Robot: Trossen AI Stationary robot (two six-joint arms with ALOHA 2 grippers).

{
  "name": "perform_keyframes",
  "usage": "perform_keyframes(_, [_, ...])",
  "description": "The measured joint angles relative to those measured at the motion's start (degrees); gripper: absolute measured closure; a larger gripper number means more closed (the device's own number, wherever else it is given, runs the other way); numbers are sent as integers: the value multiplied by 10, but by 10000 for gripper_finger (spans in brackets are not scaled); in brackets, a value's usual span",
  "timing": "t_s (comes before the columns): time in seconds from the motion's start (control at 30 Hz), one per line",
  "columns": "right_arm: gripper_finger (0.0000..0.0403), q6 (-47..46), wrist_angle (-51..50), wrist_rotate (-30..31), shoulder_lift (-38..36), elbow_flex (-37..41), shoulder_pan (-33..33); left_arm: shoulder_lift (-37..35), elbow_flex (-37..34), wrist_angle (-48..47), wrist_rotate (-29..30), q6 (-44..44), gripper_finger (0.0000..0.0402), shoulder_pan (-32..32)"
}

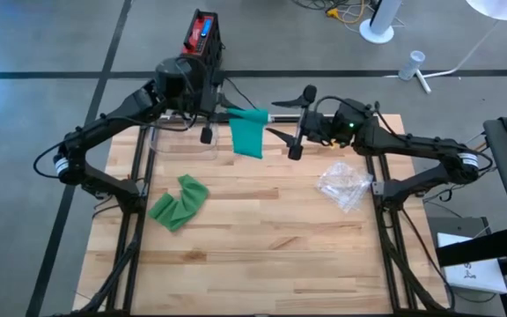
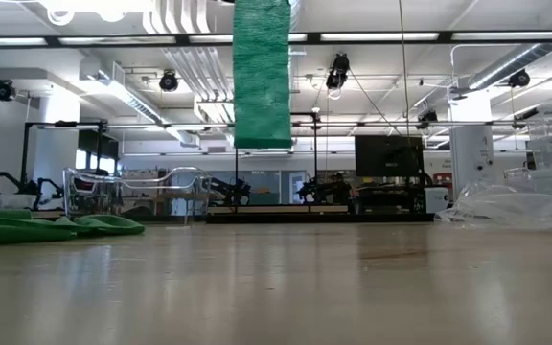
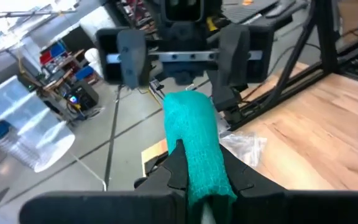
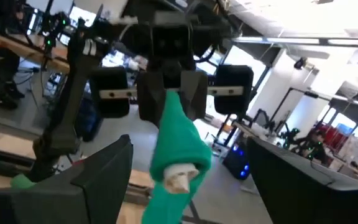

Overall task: Roll bandage
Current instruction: Roll the blue bandage

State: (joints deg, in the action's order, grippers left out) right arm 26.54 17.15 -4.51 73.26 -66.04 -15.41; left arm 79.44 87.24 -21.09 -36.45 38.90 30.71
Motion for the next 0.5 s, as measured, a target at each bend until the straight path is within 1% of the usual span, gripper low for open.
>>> perform_keyframes(0.17, [125,3,-17,0,36,-34,0,-9,0,-11,1,11,381,-7])
perform_keyframes(0.23, [132,3,-47,2,49,-51,0,-15,0,-22,7,8,381,-7])
perform_keyframes(0.37, [149,1,-98,4,67,-86,0,-22,0,-44,41,1,381,-7])
perform_keyframes(0.5, [172,0,-136,11,84,-107,0,-25,0,-56,43,-4,381,-7])
